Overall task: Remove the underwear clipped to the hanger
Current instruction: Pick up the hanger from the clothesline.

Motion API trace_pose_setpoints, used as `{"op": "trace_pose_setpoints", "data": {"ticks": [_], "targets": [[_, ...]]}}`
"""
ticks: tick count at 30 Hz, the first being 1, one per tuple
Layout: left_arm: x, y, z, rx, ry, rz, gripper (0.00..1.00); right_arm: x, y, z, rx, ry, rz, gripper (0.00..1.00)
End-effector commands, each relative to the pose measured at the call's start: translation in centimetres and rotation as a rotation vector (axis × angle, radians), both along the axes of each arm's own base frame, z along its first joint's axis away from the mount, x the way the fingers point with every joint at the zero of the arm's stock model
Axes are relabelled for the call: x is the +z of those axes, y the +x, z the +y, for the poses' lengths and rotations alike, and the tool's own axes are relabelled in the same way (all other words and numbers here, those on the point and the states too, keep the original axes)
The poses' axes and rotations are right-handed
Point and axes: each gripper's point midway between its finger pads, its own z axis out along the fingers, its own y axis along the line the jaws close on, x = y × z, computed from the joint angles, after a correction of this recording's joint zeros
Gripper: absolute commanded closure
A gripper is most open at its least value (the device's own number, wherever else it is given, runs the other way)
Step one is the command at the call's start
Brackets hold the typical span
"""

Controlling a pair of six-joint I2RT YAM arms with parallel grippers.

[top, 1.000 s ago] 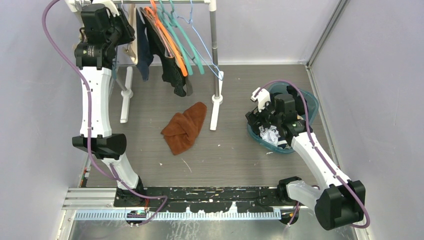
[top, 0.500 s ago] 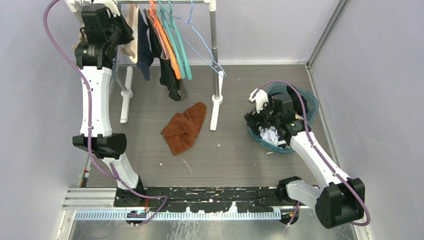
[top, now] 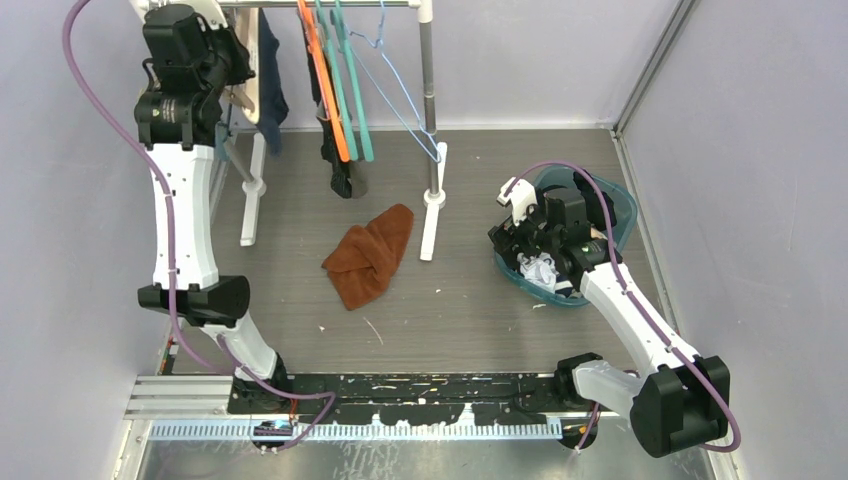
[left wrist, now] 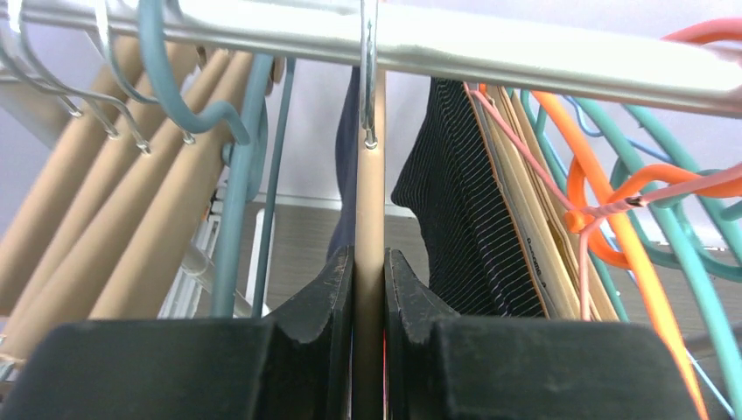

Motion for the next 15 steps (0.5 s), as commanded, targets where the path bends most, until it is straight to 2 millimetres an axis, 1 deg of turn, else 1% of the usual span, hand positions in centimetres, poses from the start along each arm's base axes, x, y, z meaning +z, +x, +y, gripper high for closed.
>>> {"op": "trace_pose_setpoints", "data": {"ticks": [1, 5, 6, 7, 9, 11, 15], "targets": [[7.1, -3.2, 0.5, 0.007, 0.030, -0.215, 1.00, 1.2, 0.5, 0.2, 0.000, 0.003, -0.043, 0.00], [7.1, -4.0, 0.3, -0.010, 0.035, -0.211, 1.00, 1.3, 0.5, 0.2, 0.001, 0.004, -0.047, 0.00], [7.1, -4.5, 0.3, -0.014, 0.043, -0.211, 1.00, 1.3, 0.5, 0.2, 0.000, 0.004, -0.046, 0.00], [6.6, -4.7, 0.3, -0.016, 0.050, -0.198, 1.00, 1.3, 0.5, 0.1, 0.000, 0.005, -0.046, 0.00], [6.5, -5.5, 0.4, -0.018, 0.065, -0.195, 1.00, 1.3, 0.5, 0.2, 0.001, 0.005, -0.046, 0.00], [5.5, -6.1, 0.3, -0.029, 0.084, -0.171, 1.00, 1.3, 0.4, 0.2, 0.004, 0.006, -0.047, 0.00], [3.8, -8.1, 0.2, -0.056, 0.125, -0.127, 1.00, 1.6, 0.4, 0.3, 0.005, 0.009, -0.053, 0.00]]}}
